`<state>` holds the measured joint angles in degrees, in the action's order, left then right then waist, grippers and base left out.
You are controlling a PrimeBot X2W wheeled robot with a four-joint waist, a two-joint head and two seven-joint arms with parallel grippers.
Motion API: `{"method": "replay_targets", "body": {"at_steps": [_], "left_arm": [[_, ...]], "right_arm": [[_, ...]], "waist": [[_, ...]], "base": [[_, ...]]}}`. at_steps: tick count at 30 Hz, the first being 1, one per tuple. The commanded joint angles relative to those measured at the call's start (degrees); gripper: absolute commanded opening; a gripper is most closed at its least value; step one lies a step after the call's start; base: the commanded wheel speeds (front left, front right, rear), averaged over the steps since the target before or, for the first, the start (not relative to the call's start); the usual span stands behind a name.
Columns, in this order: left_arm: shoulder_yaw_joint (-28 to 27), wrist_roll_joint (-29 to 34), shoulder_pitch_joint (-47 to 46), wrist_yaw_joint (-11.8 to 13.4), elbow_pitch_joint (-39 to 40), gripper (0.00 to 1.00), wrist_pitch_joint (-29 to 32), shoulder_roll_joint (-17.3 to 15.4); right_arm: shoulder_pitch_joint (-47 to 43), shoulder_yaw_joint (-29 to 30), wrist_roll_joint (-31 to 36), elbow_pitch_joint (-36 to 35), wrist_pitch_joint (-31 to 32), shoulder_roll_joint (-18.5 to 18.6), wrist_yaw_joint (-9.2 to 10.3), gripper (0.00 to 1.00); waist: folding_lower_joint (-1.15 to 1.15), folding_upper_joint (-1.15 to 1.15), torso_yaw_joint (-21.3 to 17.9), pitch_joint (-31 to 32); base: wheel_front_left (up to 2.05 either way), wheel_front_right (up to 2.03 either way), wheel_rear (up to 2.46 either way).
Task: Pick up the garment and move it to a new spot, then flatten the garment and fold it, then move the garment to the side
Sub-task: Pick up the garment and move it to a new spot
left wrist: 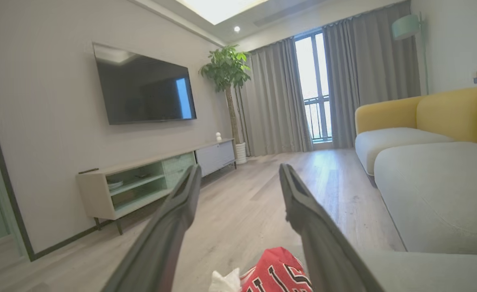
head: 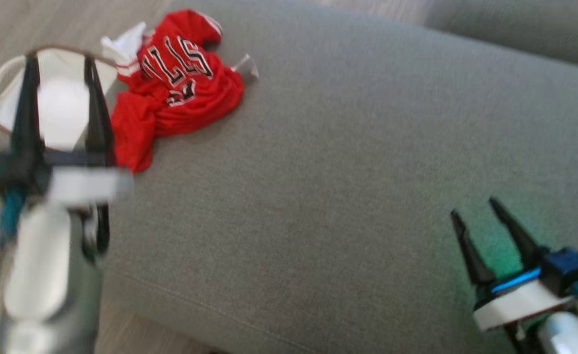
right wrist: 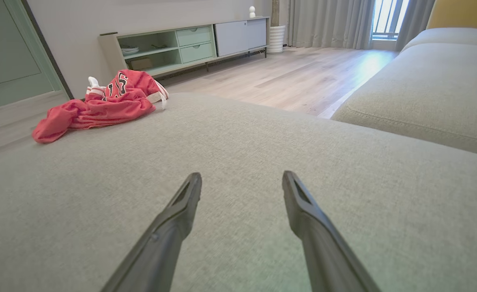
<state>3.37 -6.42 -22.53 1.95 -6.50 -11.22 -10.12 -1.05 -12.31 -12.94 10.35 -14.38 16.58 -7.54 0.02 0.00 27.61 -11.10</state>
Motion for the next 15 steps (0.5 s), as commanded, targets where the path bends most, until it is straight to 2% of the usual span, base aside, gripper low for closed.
{"method": "replay_targets", "body": {"at_steps": [1, 5, 7, 15], "left_arm": [[-2.46, -0.78, -4.01, -0.44, 0.18, 1.00, 0.64, -1.48], [-4.20, -5.19, -17.09, -2.65, -14.06, 1.00, 5.00, -2.02], [-4.84, -5.95, -22.77, -3.02, -21.97, 1.00, 7.14, -3.30], [-6.99, -8.14, -35.96, -1.81, -46.61, 1.00, 14.68, -6.71]], "right_arm": [[1.78, -0.90, 0.56, -2.11, -0.62, 1.69, 0.05, 1.00], [4.52, -1.45, 0.49, -3.73, -0.38, 5.50, 0.05, 1.00], [5.88, -1.99, 0.29, -4.79, 0.26, 7.14, 0.05, 1.00], [8.08, -0.25, -0.20, -10.52, 2.80, 11.07, 0.05, 1.00]], "waist": [[-0.02, 0.00, -0.44, -4.90], [-0.02, 0.00, -1.82, -9.55], [-0.02, 0.00, -2.91, -11.54], [-0.02, 0.00, -6.97, -18.06]], "base": [[0.00, 0.00, 0.00], [0.00, 0.00, 0.00], [0.00, 0.00, 0.00], [0.00, 0.00, 0.00]]}}
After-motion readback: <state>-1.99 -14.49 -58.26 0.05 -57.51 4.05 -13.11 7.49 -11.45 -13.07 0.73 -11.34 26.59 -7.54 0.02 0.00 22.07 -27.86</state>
